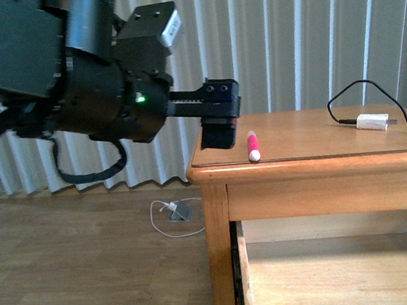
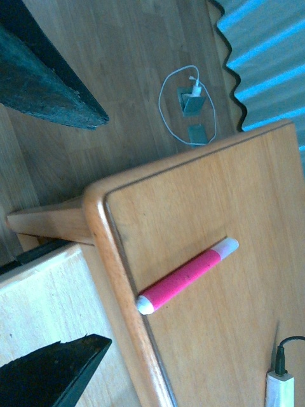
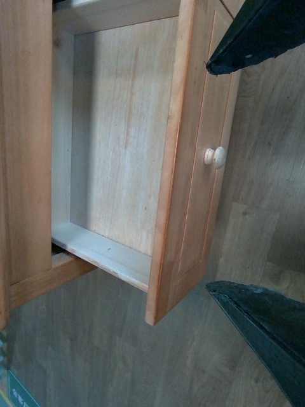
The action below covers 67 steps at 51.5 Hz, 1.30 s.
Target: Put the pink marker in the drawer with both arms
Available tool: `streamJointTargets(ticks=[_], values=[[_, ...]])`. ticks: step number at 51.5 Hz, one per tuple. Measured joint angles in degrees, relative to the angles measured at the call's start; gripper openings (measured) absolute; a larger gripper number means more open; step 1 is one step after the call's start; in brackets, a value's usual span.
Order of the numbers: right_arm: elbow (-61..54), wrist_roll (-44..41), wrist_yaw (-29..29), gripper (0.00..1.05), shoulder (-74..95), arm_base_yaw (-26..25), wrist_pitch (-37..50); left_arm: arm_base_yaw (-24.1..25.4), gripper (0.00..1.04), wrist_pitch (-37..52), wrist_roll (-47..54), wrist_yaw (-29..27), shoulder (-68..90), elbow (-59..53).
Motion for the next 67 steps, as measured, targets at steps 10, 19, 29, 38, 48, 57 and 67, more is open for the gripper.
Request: streamJointTargets(ticks=[10,19,29,38,48,57,67], values=[[0.0,0.0,0.0,0.96,0.0,0.0,0.0,-1.62,0.99,-3.1,-2.69,-1.9,10.93,12.37],[0.0,0.0,0.0,0.96,0.0,0.0,0.0,-2.47,0.99,-5.35,-3.96,-1.95,17.44,20.06],[0.0,0.0,0.02,0.96,0.0,0.0,0.0,-3.5,0.99,-8.22,-4.2,-2.34,23.89,27.06],[0.0,0.0,0.0,0.96,0.0,0.0,0.0,-4.17,0.99,-9.49,-3.89,-2.95,26.64,30.75],[0.0,0.0,0.0,0.96,0.0,0.0,0.0,-4.92,0.99,-11.41,-3.87,-3.41,29.22,34.88],[0.0,0.0,0.0,0.96,0.0,0.0,0.0,-5.6,0.83,-14.88,-3.43,-3.98,30.23,37.62],[0.0,0.0,0.0,0.96,0.0,0.0,0.0,-6.1,0.44,-17.2,-2.38,-4.57,30.23,38.34]])
